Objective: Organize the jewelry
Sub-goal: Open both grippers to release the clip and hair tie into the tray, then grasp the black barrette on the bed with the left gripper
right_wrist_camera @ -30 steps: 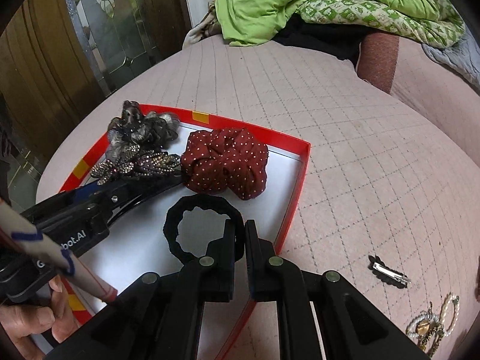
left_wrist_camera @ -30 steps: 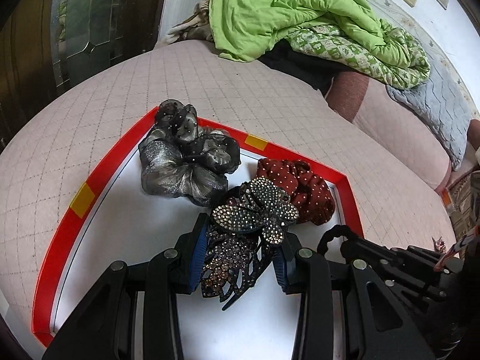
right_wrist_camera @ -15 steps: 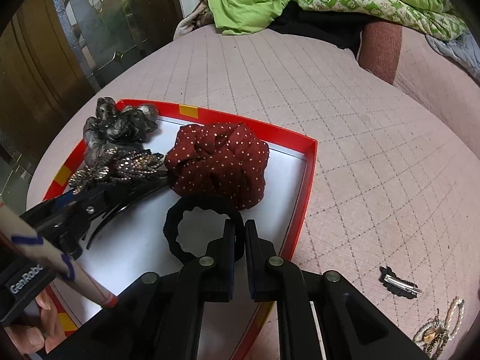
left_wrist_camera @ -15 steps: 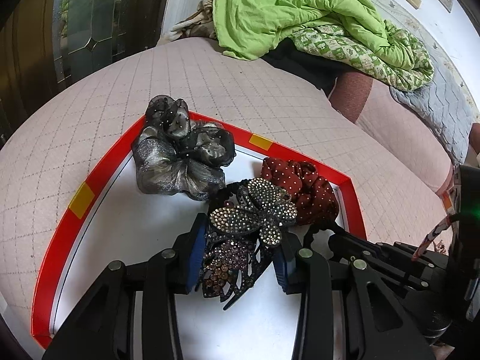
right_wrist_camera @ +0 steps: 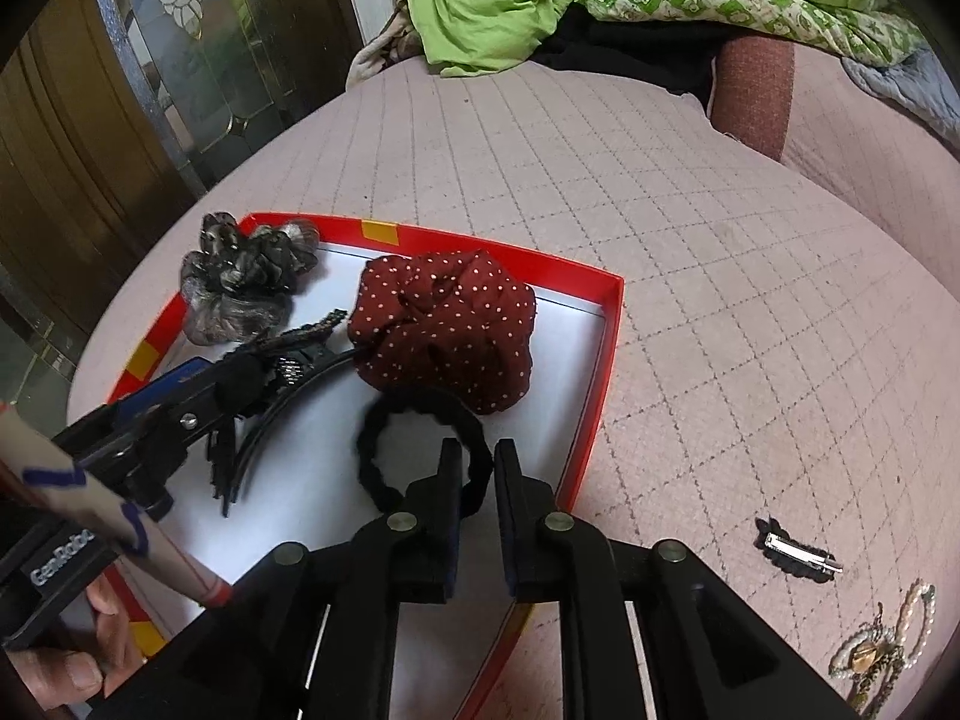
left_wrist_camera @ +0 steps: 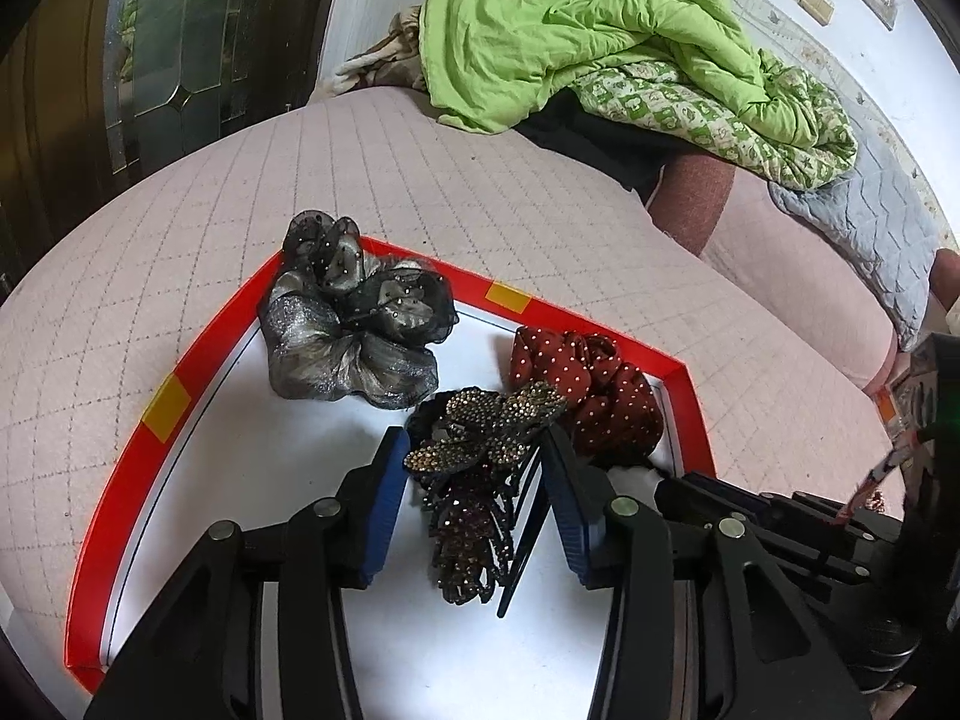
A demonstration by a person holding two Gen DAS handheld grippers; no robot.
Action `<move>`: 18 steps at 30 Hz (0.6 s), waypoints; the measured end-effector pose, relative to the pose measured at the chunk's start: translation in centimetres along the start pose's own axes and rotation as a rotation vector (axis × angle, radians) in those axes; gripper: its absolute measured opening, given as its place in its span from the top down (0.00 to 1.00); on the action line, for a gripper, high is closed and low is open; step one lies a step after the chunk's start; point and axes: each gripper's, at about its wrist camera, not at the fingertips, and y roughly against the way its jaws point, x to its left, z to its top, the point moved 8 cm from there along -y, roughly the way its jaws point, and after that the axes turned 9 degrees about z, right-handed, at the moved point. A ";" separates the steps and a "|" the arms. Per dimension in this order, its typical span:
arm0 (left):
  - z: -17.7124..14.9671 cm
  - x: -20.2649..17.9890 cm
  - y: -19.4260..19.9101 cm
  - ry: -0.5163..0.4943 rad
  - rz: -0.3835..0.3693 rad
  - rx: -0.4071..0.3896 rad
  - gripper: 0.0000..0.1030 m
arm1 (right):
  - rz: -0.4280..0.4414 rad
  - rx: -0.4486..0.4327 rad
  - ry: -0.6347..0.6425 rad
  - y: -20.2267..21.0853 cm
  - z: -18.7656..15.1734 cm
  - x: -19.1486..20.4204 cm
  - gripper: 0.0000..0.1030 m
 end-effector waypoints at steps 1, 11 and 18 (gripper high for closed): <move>0.1 0.0 0.1 0.002 -0.002 -0.004 0.57 | 0.001 -0.007 0.000 0.3 0.0 0.0 0.82; 0.8 -2.6 2.8 -0.030 -0.057 -0.116 0.56 | 0.054 -0.095 -0.034 4.9 -0.7 0.1 0.81; 0.0 -6.9 5.8 -0.131 -0.117 -0.218 0.54 | 0.079 -0.162 -0.104 9.6 -3.9 -2.5 0.80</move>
